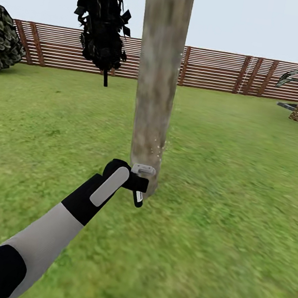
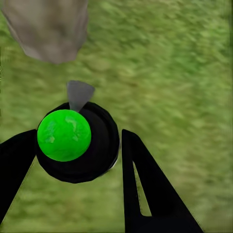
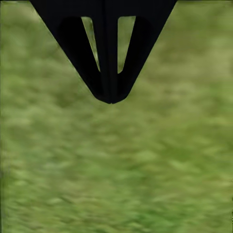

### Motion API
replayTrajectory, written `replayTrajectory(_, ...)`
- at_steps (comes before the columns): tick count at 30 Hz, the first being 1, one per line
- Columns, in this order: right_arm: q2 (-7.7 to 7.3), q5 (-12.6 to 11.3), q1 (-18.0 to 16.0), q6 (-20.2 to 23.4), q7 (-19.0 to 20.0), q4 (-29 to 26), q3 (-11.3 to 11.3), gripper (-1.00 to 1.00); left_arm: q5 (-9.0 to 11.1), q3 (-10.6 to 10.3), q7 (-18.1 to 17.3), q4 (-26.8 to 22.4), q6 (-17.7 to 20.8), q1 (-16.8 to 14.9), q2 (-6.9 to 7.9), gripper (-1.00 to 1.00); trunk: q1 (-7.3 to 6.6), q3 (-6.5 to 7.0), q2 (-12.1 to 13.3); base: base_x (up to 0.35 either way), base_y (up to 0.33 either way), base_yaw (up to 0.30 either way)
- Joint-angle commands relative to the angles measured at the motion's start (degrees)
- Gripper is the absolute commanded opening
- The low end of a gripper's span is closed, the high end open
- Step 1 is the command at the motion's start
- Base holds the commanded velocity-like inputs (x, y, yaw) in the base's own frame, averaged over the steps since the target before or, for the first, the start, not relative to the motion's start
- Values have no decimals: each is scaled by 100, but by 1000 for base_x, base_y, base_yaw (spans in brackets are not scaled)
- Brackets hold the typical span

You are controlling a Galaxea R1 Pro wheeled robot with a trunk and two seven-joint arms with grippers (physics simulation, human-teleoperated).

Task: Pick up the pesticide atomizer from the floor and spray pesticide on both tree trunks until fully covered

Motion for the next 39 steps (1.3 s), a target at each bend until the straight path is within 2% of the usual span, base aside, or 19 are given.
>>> replayTrajectory(1,6,55,-4,-6,-12,-3,-15,-100,56,-5,60,-7,5,-3,3,-100,0,-5,-2,81,333,-153)
replayTrajectory(8,11,55,-2,-6,-12,-3,-13,-100,56,3,89,-2,5,-3,3,-100,0,-5,-2,48,300,13)
replayTrajectory(15,15,60,-4,-6,-12,-3,-15,-100,51,-5,140,-6,5,-3,-3,-100,0,-5,-2,23,49,38)
replayTrajectory(22,21,60,4,-6,-12,-3,-6,-100,126,11,681,66,5,-114,-75,-100,0,-5,-2,1,3,2)
replayTrajectory(26,23,56,4,-6,-12,-3,-6,-100,156,23,833,356,5,-678,-143,-100,0,-5,-2,0,0,0)
replayTrajectory(28,24,56,3,-6,-12,-3,-6,-100,200,33,851,669,5,-1141,-209,-100,0,-5,-2,0,0,0)
replayTrajectory(29,24,57,4,-6,-12,-3,-6,-100,312,33,855,856,5,-1400,-242,-100,0,-5,-2,0,0,0)
replayTrajectory(31,24,57,3,-6,-12,-3,-6,-100,711,28,863,1222,5,-1974,-279,-100,0,-5,-2,0,0,0)
replayTrajectory(32,24,57,4,-6,-12,-3,-6,-100,814,27,864,1311,5,-2126,-284,-100,0,-5,-2,0,0,0)
replayTrajectory(33,24,56,3,-6,-12,-3,-6,-100,1142,24,867,1686,5,-2730,-300,-100,0,-5,-2,0,0,0)
replayTrajectory(36,29,56,3,-6,-12,-3,0,-100,1497,22,868,2256,5,-3557,-364,-100,0,-5,-2,0,0,0)
replayTrajectory(37,28,56,3,-6,-12,-3,1,-100,1548,22,868,2341,5,-3679,-364,-100,0,-5,-2,0,0,0)
replayTrajectory(38,30,58,4,-6,-12,-3,2,-100,1747,22,869,2676,5,-4158,-364,-100,0,-5,-2,0,0,0)
replayTrajectory(39,31,58,5,-6,-12,-3,2,-100,1853,22,869,2839,5,-4399,-364,-100,0,-5,-2,0,0,0)
